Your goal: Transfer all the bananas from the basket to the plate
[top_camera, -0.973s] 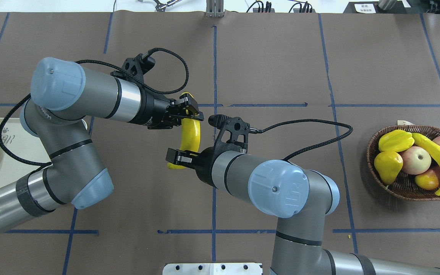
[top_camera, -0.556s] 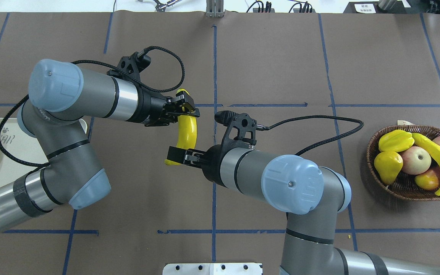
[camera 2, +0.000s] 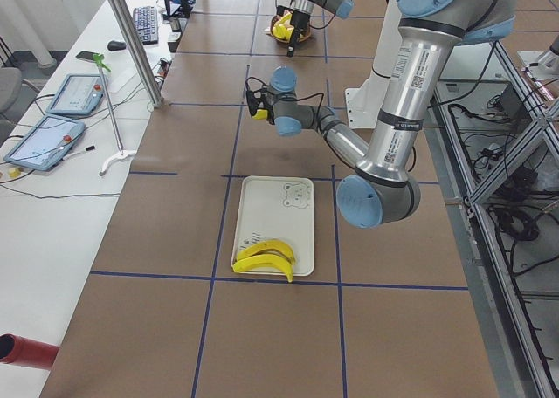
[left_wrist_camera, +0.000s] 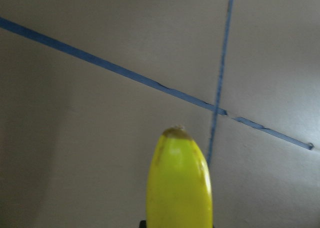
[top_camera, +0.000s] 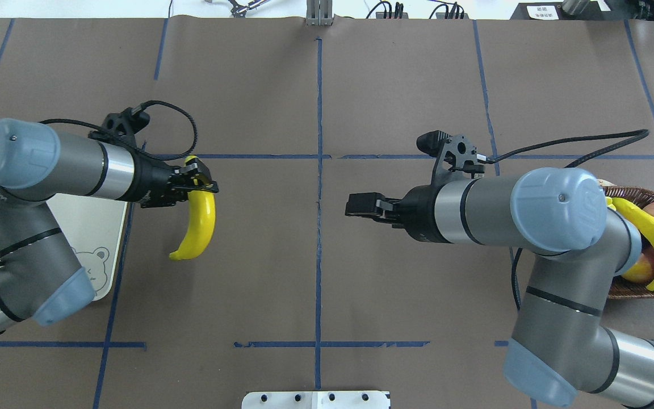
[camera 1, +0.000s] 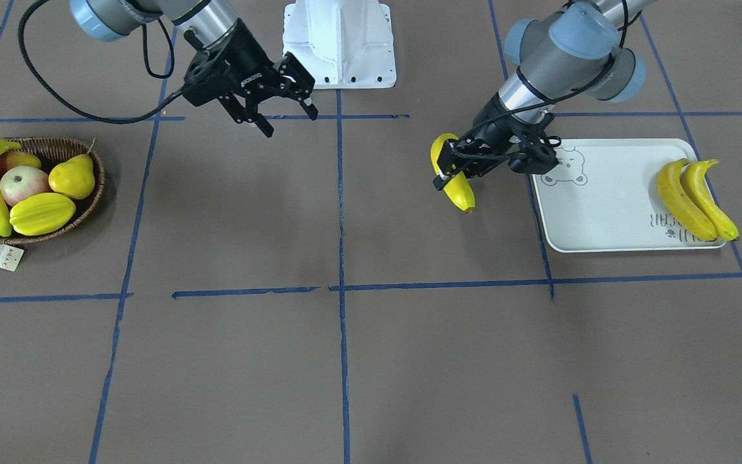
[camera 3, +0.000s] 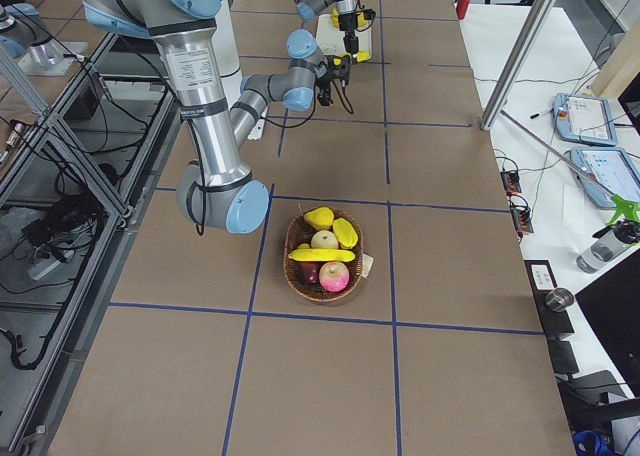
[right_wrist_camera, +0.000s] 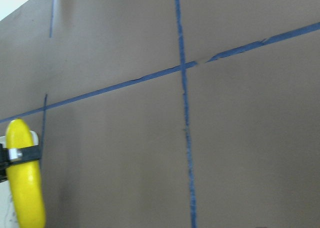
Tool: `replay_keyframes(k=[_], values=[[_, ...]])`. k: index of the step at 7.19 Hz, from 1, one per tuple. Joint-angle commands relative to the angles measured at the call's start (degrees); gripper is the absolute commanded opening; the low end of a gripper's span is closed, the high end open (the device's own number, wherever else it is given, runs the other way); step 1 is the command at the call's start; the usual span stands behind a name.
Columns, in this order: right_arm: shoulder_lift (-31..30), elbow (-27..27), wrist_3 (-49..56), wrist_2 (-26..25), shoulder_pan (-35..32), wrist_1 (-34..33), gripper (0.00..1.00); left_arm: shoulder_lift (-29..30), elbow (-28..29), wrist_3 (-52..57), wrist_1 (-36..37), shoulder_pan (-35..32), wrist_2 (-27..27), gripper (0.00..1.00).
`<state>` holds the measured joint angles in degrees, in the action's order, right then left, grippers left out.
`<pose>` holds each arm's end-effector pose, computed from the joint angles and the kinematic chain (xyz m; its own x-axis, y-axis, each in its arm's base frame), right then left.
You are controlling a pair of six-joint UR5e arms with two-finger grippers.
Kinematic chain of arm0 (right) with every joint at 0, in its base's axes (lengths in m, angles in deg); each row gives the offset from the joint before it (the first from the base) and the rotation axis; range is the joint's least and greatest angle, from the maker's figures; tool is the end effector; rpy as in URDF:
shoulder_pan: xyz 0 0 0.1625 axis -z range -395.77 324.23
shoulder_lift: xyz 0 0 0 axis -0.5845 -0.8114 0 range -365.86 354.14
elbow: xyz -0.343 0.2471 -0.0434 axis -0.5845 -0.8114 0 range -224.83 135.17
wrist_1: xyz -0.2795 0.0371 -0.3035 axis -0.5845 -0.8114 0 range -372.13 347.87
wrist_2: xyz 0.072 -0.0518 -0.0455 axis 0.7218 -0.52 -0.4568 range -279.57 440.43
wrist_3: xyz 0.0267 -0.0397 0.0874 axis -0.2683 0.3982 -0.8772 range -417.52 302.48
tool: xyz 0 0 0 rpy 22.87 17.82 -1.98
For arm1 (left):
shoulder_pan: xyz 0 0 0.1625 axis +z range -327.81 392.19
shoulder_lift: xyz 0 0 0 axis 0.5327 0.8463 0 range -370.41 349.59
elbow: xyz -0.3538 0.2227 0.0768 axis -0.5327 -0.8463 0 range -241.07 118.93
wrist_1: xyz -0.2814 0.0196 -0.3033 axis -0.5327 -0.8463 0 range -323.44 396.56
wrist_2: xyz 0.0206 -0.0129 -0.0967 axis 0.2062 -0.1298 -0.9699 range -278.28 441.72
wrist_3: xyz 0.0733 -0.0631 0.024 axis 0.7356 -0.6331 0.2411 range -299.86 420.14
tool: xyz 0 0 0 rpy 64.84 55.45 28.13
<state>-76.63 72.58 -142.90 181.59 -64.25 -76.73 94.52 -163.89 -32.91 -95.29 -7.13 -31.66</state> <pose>-0.4141 -0.3542 0.2139 0.2949 0.0700 0.9530 -0.2831 0.9589 0.0172 0.3871 -0.4382 0.3290 0.2537 -0.2709 -0.9286 0.3077 0.9327 -0.1880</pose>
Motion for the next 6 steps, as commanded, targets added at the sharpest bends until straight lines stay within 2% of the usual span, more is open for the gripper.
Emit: replay_keyframes(k=[1, 2, 3, 4, 6], values=[[-2.5, 6.0, 9.0, 1.2, -2.0, -18.8, 0.99, -7.3, -0.2, 0.2, 3.2, -5.3, -1.2, 0.01], [-3.0, 9.0, 14.6, 1.3, -2.4, -26.6, 0.99, -9.7, -0.3, 0.2, 6.9, -8.0, -2.3, 0.00], [-5.8, 10.4, 17.8, 1.4, -3.2, -28.3, 0.99, -14.5, 0.1, 0.2, 7.1, -10.8, -1.9, 0.00], [-9.1, 11.6, 21.0, 2.5, -5.2, -28.2, 0.99, -15.8, 1.8, 0.2, 7.2, -13.7, -2.0, 0.00], [-15.8, 13.4, 31.3, 11.3, -13.8, -28.1, 0.99, -17.0, 7.7, 0.3, 6.9, -15.0, -1.9, 0.04]])
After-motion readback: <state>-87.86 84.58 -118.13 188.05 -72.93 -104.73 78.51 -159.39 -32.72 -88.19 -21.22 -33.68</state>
